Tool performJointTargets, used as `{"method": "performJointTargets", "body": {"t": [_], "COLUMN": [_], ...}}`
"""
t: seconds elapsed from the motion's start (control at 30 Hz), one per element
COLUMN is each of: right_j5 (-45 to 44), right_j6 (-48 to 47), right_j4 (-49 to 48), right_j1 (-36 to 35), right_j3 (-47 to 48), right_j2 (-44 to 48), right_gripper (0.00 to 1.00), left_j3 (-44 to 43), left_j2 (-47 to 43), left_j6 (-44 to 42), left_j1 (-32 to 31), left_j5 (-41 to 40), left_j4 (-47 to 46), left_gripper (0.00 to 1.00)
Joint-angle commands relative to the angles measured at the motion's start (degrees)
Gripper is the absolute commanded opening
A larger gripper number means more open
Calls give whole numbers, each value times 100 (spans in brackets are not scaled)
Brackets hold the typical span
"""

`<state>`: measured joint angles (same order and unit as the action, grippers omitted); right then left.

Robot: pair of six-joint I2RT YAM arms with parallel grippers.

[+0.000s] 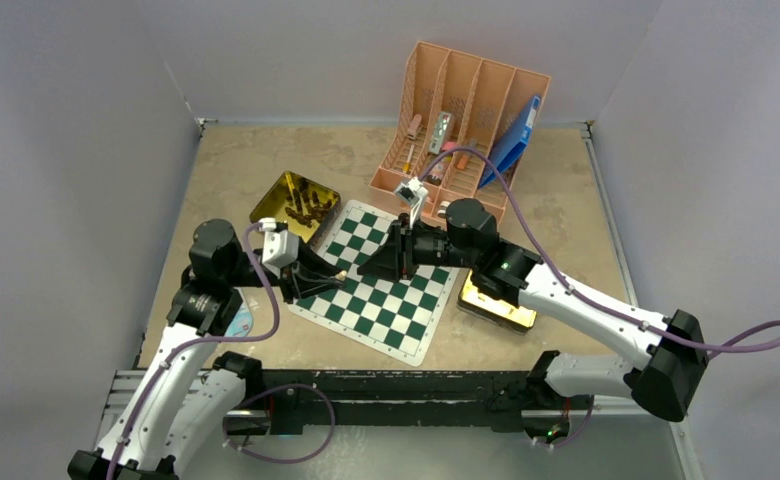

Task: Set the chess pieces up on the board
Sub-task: Adjust the chess piece.

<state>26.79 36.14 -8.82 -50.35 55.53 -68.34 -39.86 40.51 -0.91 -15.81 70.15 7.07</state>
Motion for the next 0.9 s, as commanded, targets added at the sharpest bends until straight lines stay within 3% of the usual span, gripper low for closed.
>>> {"method": "performJointTargets", "body": {"t": [0.0, 0.4, 0.6, 0.87], "right_j5": [344, 194, 35, -288], "right_j6": [285, 894, 939, 740], "right_j4": [-165, -472, -304, 158], "right_j1": [-12, -11, -78, -209], "right_j3": [262, 339, 466, 833], "right_j2": [-111, -127, -279, -619], "right_gripper": [30, 31, 38, 31], "left_j3": [-94, -42, -30, 25], "left_j2": [-139, 6, 162, 201], "left_j6": [-875, -1112, -1070, -1051], "left_j1": [-1, -1, -1, -1], "left_j5": [177, -407, -431, -408], "left_j4": [156, 383, 324, 264], "left_gripper": [0, 0, 0, 0]}}
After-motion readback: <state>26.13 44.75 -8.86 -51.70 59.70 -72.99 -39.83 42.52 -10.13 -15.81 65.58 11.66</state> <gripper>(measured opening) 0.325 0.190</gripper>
